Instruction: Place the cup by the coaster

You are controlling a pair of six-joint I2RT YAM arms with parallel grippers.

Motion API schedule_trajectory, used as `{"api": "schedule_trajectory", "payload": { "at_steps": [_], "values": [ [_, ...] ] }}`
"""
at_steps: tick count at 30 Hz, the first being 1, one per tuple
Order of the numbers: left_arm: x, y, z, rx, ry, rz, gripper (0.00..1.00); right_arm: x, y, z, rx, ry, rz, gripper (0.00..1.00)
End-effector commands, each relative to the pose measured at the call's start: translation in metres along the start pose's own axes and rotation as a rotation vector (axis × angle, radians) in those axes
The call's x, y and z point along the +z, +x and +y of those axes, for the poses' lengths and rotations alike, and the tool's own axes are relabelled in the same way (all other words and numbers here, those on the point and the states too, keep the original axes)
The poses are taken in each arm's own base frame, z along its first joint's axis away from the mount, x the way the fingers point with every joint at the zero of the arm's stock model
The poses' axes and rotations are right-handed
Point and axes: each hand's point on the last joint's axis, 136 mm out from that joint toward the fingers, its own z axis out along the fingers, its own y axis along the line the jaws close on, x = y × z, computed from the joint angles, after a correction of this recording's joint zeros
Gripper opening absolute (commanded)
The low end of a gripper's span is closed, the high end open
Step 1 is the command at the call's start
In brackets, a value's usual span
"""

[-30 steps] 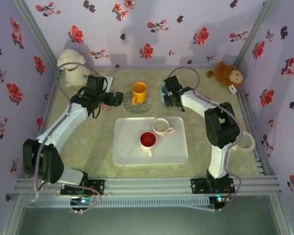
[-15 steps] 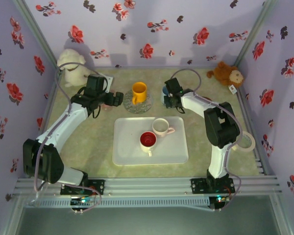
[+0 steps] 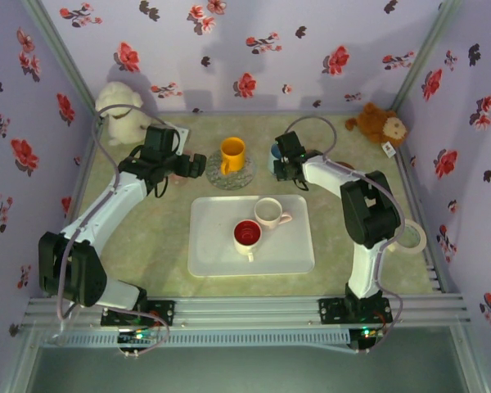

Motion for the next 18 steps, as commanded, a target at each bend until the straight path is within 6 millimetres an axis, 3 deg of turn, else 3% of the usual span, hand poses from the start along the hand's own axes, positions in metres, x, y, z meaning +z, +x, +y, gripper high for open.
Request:
{"api": "schedule_trajectory", "payload": {
  "at_steps": [1,11,18],
  "values": [
    [0.003,-0.009,0.002,0.004,0.002,-0.025,0.99,-0.019,-0.024,0.0,0.024,-0.005,-0.098,0.0],
    [0.002,-0.01,0.002,-0.005,0.005,-0.03,0.99,-0.049,-0.069,-0.008,-0.001,0.041,-0.271,0.0],
    [0.003,-0.007,0.002,-0.01,0.005,-0.024,0.99,-0.036,-0.068,-0.003,0.012,0.016,-0.265,0.0]
  ]
}}
